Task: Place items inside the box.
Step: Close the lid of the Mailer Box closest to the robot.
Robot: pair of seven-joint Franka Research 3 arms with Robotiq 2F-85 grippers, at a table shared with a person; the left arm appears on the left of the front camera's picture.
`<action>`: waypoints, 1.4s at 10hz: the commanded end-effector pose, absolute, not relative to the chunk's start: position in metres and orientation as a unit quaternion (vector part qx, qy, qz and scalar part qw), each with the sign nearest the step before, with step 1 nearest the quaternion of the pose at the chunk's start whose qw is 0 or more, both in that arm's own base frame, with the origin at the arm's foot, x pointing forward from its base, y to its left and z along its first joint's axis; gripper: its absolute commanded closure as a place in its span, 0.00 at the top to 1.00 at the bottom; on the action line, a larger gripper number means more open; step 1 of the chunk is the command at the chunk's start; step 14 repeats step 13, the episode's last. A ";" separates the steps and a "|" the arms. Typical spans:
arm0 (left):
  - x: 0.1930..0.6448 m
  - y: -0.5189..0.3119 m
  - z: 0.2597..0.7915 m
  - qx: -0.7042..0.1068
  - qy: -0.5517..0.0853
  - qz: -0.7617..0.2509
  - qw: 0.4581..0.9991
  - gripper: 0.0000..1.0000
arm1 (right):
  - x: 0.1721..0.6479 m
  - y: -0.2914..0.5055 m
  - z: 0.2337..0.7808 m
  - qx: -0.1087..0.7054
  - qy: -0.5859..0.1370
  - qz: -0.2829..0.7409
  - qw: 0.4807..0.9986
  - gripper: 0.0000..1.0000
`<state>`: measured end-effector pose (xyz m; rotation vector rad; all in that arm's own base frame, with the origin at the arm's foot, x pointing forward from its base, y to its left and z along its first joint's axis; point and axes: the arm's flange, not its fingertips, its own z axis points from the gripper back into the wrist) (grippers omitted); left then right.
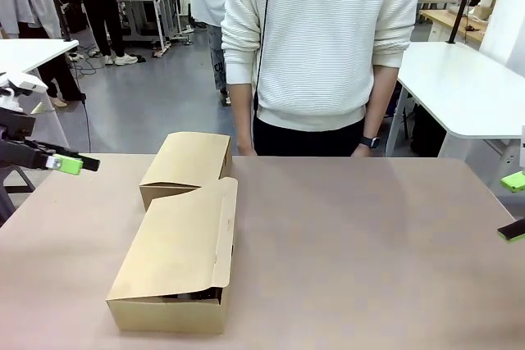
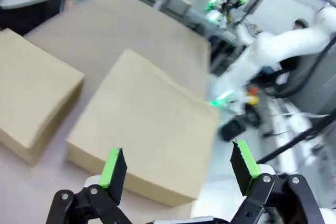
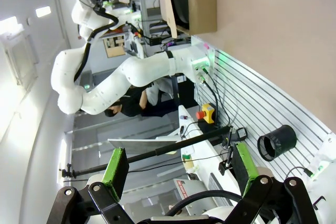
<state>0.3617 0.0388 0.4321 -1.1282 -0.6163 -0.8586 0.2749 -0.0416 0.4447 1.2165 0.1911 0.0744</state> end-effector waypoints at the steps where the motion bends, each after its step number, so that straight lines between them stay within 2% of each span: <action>1: 0.377 0.069 0.435 -0.614 -0.166 -0.241 0.733 1.00 | 0.275 -0.041 0.451 0.576 0.093 0.027 0.812 1.00; 2: 0.378 0.084 0.425 -0.613 -0.126 -0.163 0.763 1.00 | 0.275 -0.041 0.451 0.576 0.093 0.027 0.812 1.00; 3: 0.375 0.099 0.415 -0.634 -0.067 -0.084 0.766 1.00 | 0.275 -0.041 0.451 0.576 0.093 0.027 0.812 1.00; 5: 0.374 0.127 0.404 -0.649 -0.077 0.021 0.756 1.00 | 0.275 -0.041 0.451 0.576 0.093 0.027 0.812 1.00; 6: 0.374 0.107 0.396 -0.614 -0.110 -0.123 0.772 1.00 | 0.275 -0.041 0.451 0.576 0.093 0.027 0.812 1.00; 14: 0.374 0.107 0.396 -0.614 -0.110 -0.123 0.772 1.00 | 0.275 -0.041 0.451 0.576 0.093 0.027 0.812 1.00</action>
